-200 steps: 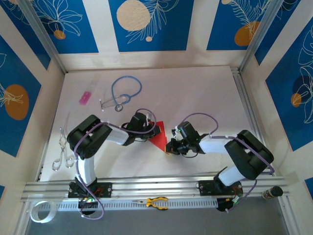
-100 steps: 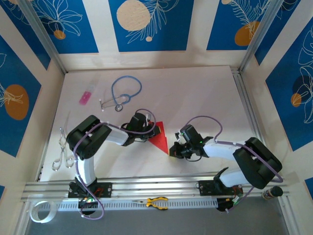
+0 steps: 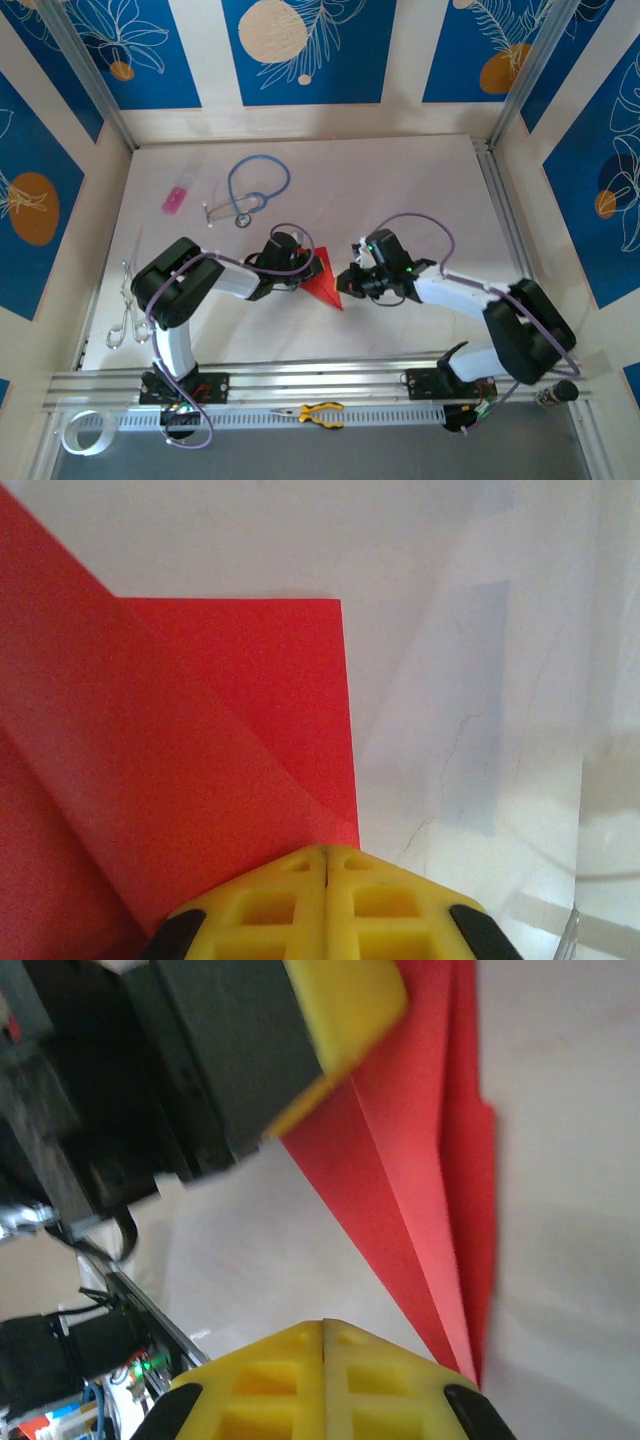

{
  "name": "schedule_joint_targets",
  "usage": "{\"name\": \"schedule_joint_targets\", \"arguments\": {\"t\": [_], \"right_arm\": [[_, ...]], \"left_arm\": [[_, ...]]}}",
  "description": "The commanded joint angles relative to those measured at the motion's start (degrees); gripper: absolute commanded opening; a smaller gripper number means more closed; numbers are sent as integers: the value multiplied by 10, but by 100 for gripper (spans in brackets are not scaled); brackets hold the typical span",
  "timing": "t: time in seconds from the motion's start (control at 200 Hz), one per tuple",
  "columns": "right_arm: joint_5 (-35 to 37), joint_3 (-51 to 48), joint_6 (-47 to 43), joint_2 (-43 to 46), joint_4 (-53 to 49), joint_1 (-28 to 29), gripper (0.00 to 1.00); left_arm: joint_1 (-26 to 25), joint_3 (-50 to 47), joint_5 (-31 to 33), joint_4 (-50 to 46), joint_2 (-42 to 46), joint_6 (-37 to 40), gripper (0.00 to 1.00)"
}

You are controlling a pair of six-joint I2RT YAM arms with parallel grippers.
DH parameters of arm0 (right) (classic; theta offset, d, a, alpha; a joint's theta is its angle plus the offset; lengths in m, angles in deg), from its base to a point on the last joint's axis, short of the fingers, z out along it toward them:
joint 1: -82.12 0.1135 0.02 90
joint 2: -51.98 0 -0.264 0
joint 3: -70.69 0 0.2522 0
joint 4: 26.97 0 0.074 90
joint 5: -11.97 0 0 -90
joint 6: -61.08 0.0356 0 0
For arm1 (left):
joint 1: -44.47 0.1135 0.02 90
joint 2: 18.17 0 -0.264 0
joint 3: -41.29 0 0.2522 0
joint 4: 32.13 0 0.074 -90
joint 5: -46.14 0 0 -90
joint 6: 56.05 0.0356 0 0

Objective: Fold a paper plane with a square sheet of paper (pick it up from the middle)

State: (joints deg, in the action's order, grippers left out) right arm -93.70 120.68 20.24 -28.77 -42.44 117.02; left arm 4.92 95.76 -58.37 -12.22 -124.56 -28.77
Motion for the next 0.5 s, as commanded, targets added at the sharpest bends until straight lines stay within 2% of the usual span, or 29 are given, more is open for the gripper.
{"name": "schedule_joint_targets", "arguments": {"t": [0.0, 0.3, 0.495], "right_arm": [[-13, 38, 13, -62, 14, 5, 1], [9, 78, 22, -140, 28, 18, 1], [41, 79, 8, -165, -10, 17, 0]], "left_arm": [[1, -21, 31, -57, -7, -3, 2], [1, -21, 25, -48, -8, -6, 2], [1, -20, 22, -48, -5, -3, 2]]}}
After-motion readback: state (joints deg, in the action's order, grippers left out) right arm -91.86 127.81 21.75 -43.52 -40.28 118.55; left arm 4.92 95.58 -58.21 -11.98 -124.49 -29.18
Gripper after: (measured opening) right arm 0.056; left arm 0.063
